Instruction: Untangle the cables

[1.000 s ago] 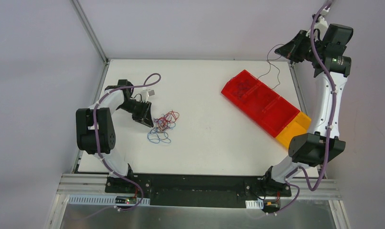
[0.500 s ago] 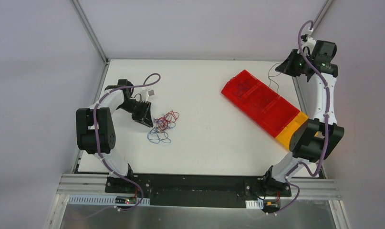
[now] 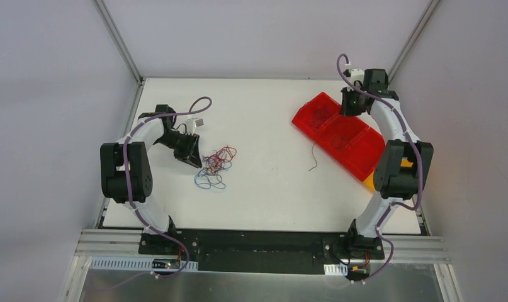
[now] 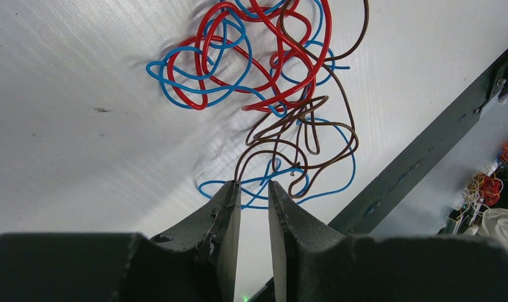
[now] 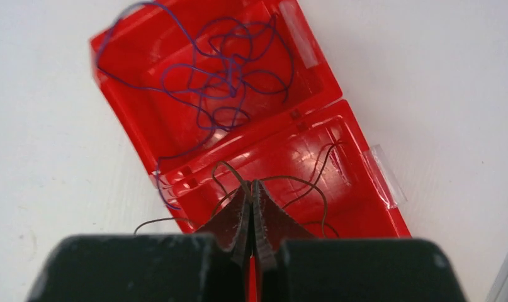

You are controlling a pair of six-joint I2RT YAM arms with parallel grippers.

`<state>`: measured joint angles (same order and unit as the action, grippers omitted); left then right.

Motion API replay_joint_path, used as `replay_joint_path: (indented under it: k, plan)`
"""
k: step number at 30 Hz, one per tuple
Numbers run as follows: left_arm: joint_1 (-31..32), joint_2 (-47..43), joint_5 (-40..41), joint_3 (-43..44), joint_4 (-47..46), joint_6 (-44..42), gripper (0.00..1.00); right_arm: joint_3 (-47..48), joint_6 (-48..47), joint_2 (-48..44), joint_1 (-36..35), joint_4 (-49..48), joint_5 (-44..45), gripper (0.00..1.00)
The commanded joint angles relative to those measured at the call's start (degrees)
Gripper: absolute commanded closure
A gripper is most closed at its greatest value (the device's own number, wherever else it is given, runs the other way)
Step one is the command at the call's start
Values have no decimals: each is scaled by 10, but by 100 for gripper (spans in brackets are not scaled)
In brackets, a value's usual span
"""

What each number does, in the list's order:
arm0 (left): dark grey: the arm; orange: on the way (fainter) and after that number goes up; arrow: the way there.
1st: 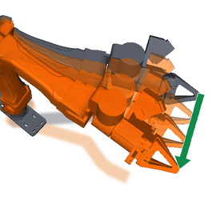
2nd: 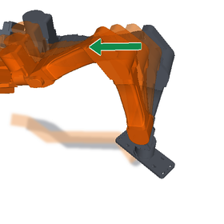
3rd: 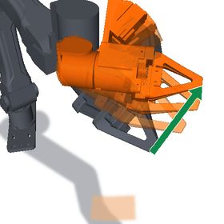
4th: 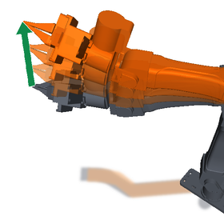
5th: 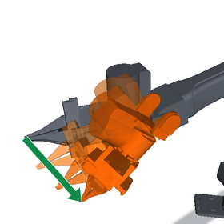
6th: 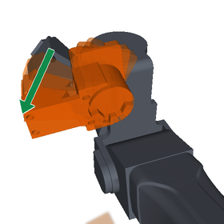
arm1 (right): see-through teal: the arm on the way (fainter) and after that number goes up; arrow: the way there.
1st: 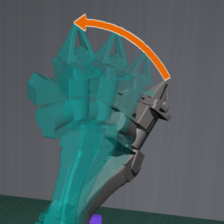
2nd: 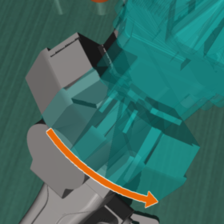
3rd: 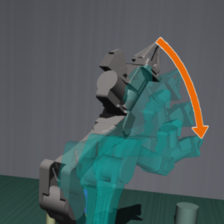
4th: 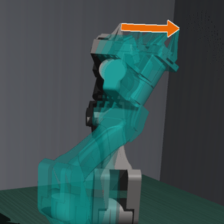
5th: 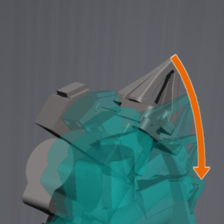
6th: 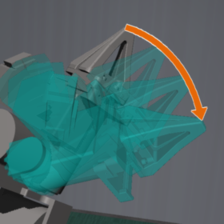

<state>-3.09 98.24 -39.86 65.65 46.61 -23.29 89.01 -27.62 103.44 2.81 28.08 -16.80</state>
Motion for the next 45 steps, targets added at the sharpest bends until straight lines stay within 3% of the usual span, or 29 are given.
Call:
replay_joint_path:
  k: [1,10,20,27,36,42,45]
  plan:
    - [-3,-26,3,-4,15,0,76,9,-32,-10,25,-27,35,100]
    - [-3,-19,1,-5,7,2,76,97,-7,-40,105,35,-64,100]
    - [-2,-15,5,4,7,0,76,93,41,-26,118,-56,67,100]
    - [-3,-4,4,10,7,0,77,89,32,-24,122,-104,109,100]
    - [-3,3,1,13,7,1,77,23,-14,-58,61,-53,45,100]
    - [-3,-1,0,8,7,-1,76,-34,11,-72,40,-17,20,100]
    - [-3,0,0,9,7,-2,77,-42,25,-69,46,17,-52,100]
